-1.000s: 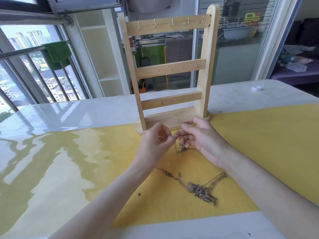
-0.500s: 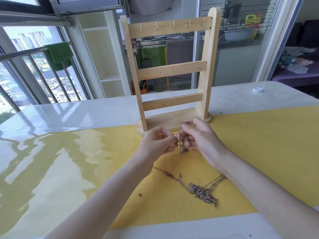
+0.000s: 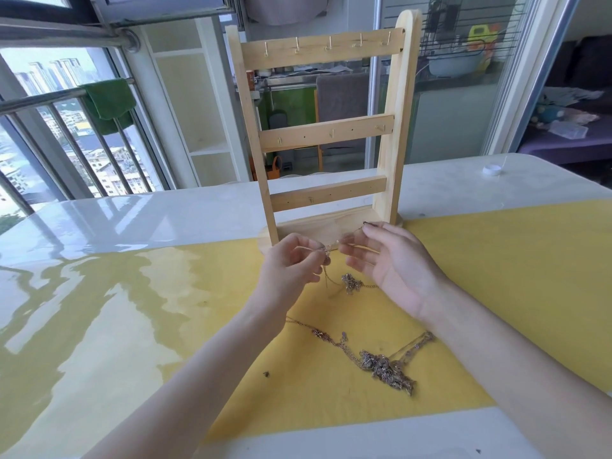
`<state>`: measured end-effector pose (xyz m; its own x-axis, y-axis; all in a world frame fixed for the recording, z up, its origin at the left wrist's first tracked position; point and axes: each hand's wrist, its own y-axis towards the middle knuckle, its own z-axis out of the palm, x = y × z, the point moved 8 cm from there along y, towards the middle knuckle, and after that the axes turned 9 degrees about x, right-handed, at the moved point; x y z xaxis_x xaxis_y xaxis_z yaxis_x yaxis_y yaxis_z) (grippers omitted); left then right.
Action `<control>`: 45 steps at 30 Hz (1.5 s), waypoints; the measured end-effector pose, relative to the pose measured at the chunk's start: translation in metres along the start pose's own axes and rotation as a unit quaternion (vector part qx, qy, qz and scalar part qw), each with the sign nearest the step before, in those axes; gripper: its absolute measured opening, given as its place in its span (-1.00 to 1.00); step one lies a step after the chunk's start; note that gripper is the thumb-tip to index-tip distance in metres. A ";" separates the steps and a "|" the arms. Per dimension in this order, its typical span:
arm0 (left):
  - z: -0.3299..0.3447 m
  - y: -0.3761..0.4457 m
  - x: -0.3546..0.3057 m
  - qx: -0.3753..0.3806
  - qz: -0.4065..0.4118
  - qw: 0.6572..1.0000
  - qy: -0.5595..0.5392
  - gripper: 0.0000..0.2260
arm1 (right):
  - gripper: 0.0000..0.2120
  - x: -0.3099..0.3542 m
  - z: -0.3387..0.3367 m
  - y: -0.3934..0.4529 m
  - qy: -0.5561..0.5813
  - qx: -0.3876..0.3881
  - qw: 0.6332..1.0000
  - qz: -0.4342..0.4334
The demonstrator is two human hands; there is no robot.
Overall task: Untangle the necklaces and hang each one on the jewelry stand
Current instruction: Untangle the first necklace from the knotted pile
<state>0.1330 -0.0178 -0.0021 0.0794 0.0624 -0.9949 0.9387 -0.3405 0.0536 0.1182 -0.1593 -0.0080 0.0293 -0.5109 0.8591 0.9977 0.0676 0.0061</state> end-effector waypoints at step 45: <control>0.018 -0.009 -0.005 0.088 -0.067 0.992 -0.065 -0.88 | -0.83 0.006 0.022 -0.009 -0.413 0.074 0.905 0.069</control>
<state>0.1177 -0.0316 0.0009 -0.0965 0.0010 -0.9953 0.8637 -0.4969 -0.0842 0.1080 -0.1442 0.0089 0.0367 0.3220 0.9460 0.9671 0.2270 -0.1148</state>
